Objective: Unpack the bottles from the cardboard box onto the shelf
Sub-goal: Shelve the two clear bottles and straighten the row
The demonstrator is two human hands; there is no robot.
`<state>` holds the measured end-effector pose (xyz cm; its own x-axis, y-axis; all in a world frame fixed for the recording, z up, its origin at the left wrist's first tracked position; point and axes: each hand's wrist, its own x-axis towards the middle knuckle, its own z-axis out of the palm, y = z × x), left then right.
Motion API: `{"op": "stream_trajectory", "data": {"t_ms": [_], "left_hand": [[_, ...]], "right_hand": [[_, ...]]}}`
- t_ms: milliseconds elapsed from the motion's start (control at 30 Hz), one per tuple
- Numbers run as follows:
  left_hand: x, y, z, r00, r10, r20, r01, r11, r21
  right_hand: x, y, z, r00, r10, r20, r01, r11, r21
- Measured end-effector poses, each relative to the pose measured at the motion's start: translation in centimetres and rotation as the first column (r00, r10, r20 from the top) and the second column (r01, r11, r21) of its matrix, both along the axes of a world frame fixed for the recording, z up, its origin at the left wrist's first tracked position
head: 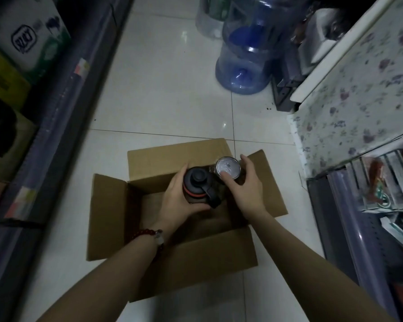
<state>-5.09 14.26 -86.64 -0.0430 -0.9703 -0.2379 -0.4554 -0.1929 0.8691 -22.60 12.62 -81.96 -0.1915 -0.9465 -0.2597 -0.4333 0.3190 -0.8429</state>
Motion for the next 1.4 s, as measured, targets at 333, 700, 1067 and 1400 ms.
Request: {"op": "stream_trajectory", "data": {"t_ms": [333, 700, 1067, 1400], "left_hand": [[0.2, 0.2, -0.5, 0.977, 0.208, -0.047, -0.212, 0.972, -0.098], [1.8, 0.6, 13.6, 0.978, 0.185, -0.099, -0.193, 0.978, -0.08], [-0.7, -1.8, 45.7, 0.995, 0.032, -0.096, -0.039, 0.997, -0.066], [-6.7, -5.5, 74.0, 0.96, -0.079, -0.268, 0.025, 0.98, -0.199]], "right_hand": [[1.1, -1.0, -3.6, 0.993, -0.022, -0.118, 0.012, 0.997, -0.079], [2.3, 0.7, 10.0, 0.995, -0.09, -0.038, 0.087, 0.994, -0.072], [-1.4, -0.4, 42.3, 0.99, -0.131, 0.054, 0.137, 0.981, -0.134], [-7.2, -2.6, 70.1, 0.978, -0.161, 0.135, 0.2, 0.91, -0.362]]}}
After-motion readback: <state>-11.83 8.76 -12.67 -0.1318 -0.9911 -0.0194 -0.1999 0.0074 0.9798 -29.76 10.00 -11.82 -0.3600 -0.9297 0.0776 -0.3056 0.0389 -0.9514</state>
